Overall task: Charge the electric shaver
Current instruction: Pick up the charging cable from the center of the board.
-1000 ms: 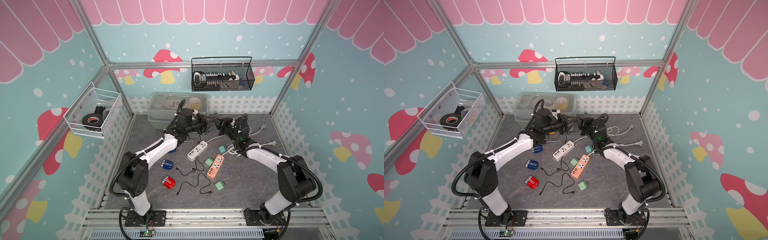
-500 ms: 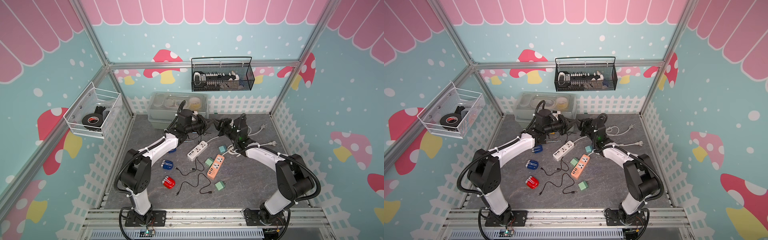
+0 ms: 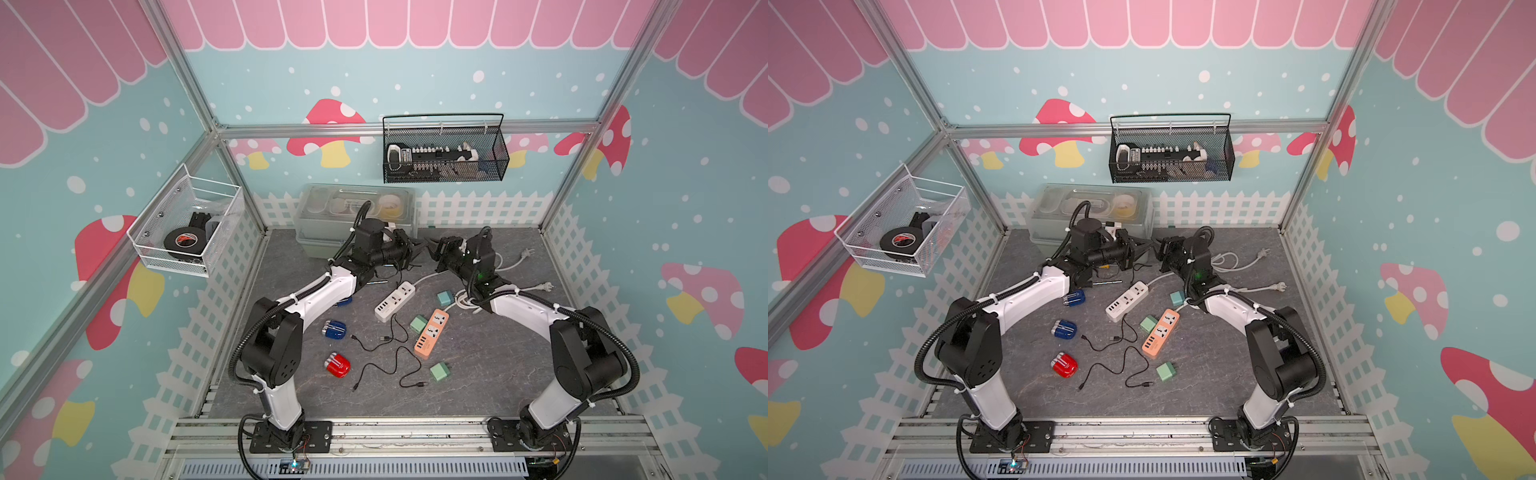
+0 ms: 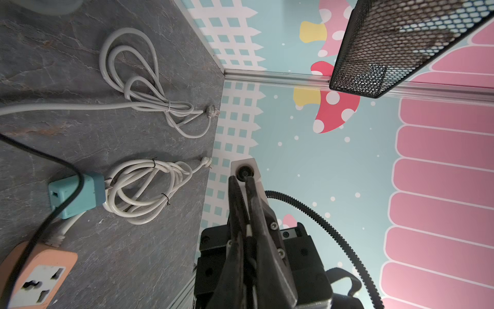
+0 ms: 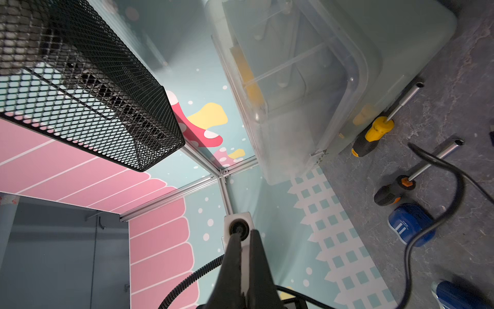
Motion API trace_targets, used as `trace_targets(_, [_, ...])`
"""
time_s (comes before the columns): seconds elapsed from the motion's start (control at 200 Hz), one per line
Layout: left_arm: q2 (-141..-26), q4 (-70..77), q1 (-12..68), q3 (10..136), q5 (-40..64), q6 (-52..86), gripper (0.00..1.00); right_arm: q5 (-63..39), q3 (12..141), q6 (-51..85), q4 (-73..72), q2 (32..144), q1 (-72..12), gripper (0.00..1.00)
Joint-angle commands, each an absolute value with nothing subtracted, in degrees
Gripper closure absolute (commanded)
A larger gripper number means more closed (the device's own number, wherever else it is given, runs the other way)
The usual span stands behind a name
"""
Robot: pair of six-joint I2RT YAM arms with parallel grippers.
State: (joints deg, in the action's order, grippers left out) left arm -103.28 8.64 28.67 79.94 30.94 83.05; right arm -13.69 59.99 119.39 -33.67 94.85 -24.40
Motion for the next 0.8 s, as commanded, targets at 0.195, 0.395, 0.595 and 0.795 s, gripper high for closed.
trace_targets(0.195, [-97.86, 11.48, 26.90, 73.54, 28.45, 80.48, 1.00, -12.34, 59.93, 116.04, -8.17, 82.73, -20.35, 0.47])
trace_targets(0.395, [-94.44, 15.65, 26.72, 66.87, 26.21, 81.39, 1.00, -8.07, 66.28, 100.67, 30.71, 78.35, -18.79, 0.45])
trace_targets(0.595, [-91.39, 16.66, 26.63, 61.99, 24.76, 82.15, 1.00, -7.34, 72.26, 97.83, 40.75, 88.00, -18.98, 0.42])
trace_targets(0.795, [-89.23, 15.04, 26.61, 59.43, 24.04, 82.38, 1.00, -5.80, 82.81, 97.27, 45.17, 100.75, -18.96, 0.43])
